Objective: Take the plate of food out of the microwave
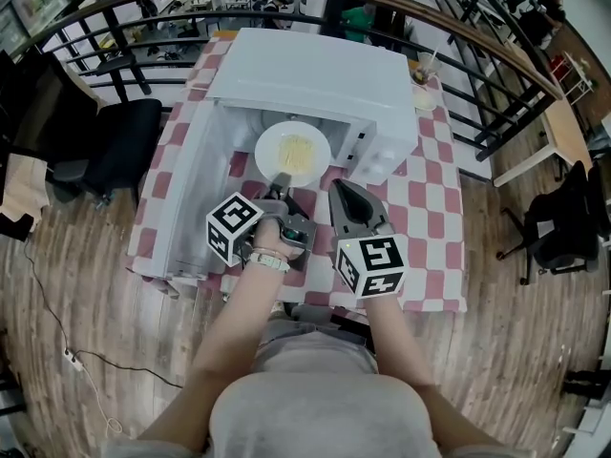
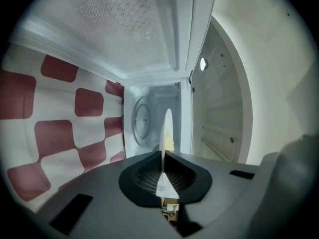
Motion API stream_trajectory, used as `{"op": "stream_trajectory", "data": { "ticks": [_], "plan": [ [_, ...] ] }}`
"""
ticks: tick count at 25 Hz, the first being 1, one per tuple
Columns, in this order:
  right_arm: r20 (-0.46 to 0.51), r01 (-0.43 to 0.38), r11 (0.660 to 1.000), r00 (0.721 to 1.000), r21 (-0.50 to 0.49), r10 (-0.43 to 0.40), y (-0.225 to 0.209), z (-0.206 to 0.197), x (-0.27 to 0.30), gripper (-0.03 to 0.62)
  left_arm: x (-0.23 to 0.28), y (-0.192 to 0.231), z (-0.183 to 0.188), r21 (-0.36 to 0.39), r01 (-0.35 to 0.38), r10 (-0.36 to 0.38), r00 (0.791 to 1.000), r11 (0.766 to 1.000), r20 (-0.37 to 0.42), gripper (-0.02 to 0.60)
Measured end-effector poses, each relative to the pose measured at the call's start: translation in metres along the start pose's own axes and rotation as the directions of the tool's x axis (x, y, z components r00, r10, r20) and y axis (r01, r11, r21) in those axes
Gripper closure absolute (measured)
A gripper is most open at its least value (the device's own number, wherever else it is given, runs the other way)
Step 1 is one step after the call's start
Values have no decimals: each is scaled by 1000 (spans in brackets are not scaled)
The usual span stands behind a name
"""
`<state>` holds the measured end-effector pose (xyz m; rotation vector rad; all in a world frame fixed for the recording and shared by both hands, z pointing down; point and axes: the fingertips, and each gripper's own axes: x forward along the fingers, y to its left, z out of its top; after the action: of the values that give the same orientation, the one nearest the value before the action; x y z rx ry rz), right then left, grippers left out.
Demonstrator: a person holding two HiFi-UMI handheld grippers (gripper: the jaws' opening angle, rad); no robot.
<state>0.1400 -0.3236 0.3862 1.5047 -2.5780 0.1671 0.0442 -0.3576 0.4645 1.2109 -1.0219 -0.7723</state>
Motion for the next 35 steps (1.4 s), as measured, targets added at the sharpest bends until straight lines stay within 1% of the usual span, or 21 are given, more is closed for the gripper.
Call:
{"op": "stream_trajectory", "data": {
  "ticks": [12,20,26,35],
  "plan": [
    [53,-34,999,998,-11,35,5,22,-1,569,-22,-33,-5,15,33,-33,999,999,9,569],
    [81,-35,999,996,-26,37,8,40,-3,569,-30,-50,-6,7,57,-57,998,998,11,569],
    [96,-25,998,995,-62,31,13,45,-1,569,-28,-62,-4,17,77,-78,997,997,16,569],
    [128,-12,999,992,-53,19,7,59,3,569,-21,-79,1,41,124,-125,992,991,23,569]
  ]
}}
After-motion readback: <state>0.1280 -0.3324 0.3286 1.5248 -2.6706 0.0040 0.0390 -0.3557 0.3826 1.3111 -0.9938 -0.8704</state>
